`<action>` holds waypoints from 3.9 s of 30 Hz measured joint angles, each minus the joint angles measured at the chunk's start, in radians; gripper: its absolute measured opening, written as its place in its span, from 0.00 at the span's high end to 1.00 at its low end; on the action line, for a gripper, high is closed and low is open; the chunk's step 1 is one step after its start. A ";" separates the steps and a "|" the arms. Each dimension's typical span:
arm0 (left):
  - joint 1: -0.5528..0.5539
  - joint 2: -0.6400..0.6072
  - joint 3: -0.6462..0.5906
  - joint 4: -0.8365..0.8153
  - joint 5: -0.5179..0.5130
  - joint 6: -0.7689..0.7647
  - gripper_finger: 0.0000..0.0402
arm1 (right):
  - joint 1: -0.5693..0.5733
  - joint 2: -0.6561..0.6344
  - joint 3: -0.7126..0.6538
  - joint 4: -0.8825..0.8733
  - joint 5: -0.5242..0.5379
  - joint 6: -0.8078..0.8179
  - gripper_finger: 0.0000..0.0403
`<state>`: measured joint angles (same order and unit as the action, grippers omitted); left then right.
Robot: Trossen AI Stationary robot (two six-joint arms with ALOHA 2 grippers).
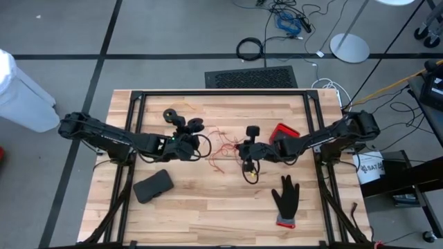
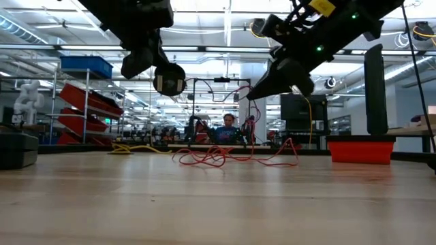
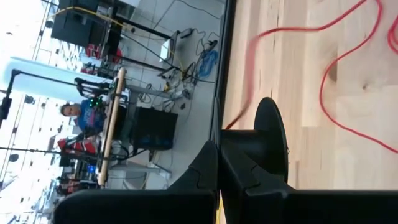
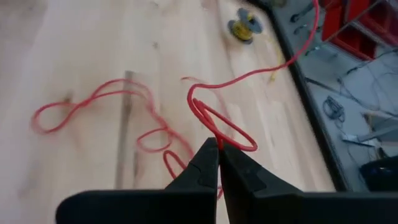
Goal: Coil cords
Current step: Uncoil the red wire from the black spool
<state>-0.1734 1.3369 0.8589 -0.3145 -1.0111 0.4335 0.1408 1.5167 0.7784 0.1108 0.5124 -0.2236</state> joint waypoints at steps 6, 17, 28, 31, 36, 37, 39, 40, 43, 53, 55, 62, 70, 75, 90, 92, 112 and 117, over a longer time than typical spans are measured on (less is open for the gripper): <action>0.020 0.000 0.000 -0.001 0.000 -0.008 1.00 | 0.006 -0.047 0.000 -0.142 -0.050 0.076 0.89; 0.068 0.000 0.000 -0.027 0.089 -0.108 1.00 | 0.006 -0.089 0.000 -0.316 -0.244 0.249 0.65; 0.080 0.001 -0.021 -0.122 0.226 -0.297 1.00 | -0.052 0.099 0.000 0.003 -0.290 0.131 0.67; 0.080 0.001 -0.047 -0.098 0.255 -0.337 1.00 | -0.087 0.179 0.000 0.096 -0.320 0.117 0.67; 0.080 0.001 -0.103 -0.044 0.280 -0.407 1.00 | -0.139 0.296 0.000 0.217 -0.326 0.112 0.67; 0.079 0.001 -0.114 -0.024 0.281 -0.420 1.00 | -0.148 0.312 0.000 0.234 -0.326 0.113 0.67; 0.077 0.001 -0.137 0.016 0.288 -0.432 1.00 | -0.162 0.340 0.000 0.275 -0.323 0.115 0.67; 0.074 0.001 -0.147 0.034 0.297 -0.439 1.00 | -0.168 0.351 0.000 0.293 -0.322 0.115 0.67; 0.071 0.001 -0.163 0.094 0.323 -0.460 1.00 | -0.179 0.376 0.000 0.352 -0.314 0.114 0.67; 0.017 0.001 -0.169 0.251 0.326 -0.481 1.00 | -0.199 0.430 0.015 0.388 -0.336 0.149 0.94; 0.007 0.001 -0.169 0.264 0.319 -0.481 1.00 | -0.198 0.430 0.015 0.385 -0.355 0.172 0.98; -0.019 0.001 -0.169 0.272 0.293 -0.479 1.00 | -0.128 0.347 0.015 0.199 -0.363 0.252 1.00; -0.019 0.001 -0.169 0.276 0.290 -0.424 1.00 | 0.054 -0.061 0.013 -0.313 -0.713 0.432 1.00; -0.019 0.001 -0.169 0.287 0.289 -0.417 1.00 | 0.153 -0.403 0.013 -0.441 -0.946 0.803 1.00; -0.019 0.001 -0.169 0.314 0.288 -0.426 1.00 | 0.347 -0.669 0.010 -0.911 -0.589 1.154 0.85; -0.019 0.001 -0.169 0.314 0.288 -0.428 1.00 | 0.347 -0.620 0.003 -0.910 -0.590 1.130 0.78; -0.019 0.001 -0.169 0.314 0.288 -0.454 1.00 | 0.311 -0.135 0.003 -0.518 -0.227 0.600 0.63; -0.019 0.001 -0.169 0.314 0.288 -0.454 1.00 | 0.245 -0.002 0.003 -0.515 -0.222 0.539 0.65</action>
<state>-0.1921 1.3376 0.6895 -0.0008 -0.7227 -0.0200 0.3853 1.5146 0.7818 -0.4041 0.2909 0.3155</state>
